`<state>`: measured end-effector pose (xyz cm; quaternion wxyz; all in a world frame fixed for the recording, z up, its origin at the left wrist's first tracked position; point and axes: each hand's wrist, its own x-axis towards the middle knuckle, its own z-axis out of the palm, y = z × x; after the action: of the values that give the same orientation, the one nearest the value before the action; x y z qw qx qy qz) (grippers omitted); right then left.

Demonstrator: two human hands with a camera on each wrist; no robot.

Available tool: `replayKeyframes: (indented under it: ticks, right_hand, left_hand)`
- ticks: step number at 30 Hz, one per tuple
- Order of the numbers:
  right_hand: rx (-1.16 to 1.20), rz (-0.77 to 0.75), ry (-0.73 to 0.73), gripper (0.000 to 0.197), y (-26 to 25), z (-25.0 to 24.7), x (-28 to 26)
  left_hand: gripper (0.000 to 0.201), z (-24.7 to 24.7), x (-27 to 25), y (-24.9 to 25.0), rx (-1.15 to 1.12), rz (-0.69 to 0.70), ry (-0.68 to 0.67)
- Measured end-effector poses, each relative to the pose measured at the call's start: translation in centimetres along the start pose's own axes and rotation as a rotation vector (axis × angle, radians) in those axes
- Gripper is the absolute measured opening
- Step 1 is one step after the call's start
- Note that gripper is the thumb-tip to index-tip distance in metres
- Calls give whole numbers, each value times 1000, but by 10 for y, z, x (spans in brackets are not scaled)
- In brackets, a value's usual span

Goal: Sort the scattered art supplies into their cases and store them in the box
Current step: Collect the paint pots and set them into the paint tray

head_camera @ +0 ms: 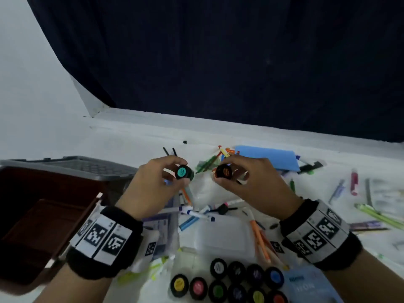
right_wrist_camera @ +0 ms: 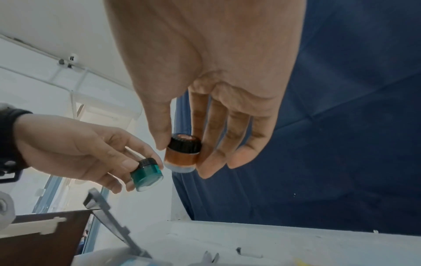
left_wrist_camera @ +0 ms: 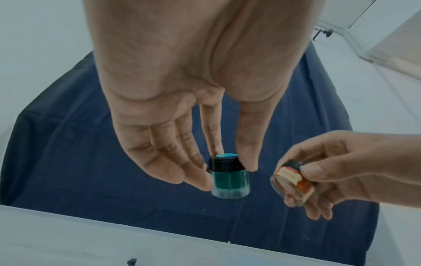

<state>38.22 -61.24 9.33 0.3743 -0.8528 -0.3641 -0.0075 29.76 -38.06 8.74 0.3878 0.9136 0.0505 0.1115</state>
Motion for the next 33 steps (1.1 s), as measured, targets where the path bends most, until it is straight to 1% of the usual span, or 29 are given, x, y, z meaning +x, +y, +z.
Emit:
replayKeyframes:
  ticks: [3,6,8,11,13,16,23,24,27,29,33]
  right_hand:
    - [-63,-1,-88,27,-9,14,-37]
    - [-147,-23,-233,27,-16,36,-66]
    - [-209,-27,-321,28,-22,49,-80]
    - [-282,-16,-422,26,-30,63,-91]
    - [-316,-12,-461,26,-32,71,-95]
    - [-336,-6,-474,28,-31,80,-98]
    - [-369,-26,-522,23,-32,83,-99]
    - [-380,-24,-529,26,-32,84,-100]
    - [-464,-22,-547,44,-36,86,-103]
    - [-494,-14,-521,47,-38,84,-106]
    - [-471,41,-438,42,-33,66,-112]
  left_hand:
    - [28,2,-40,-3,-19,26,-63]
    - [27,8,-72,-14,1,44,-195]
    - [27,15,-87,-25,52,64,-264]
    - [32,26,-104,-40,116,79,-295]
    - [35,32,-111,-46,132,82,-328]
    - [38,38,-112,-55,145,103,-350]
    - [37,42,-108,-58,230,187,-419]
    - [37,41,-107,-58,231,187,-429]
    - [40,39,-104,-58,238,174,-468]
    - [44,37,-103,-57,247,154,-514]
    - [61,36,-103,-53,262,164,-543]
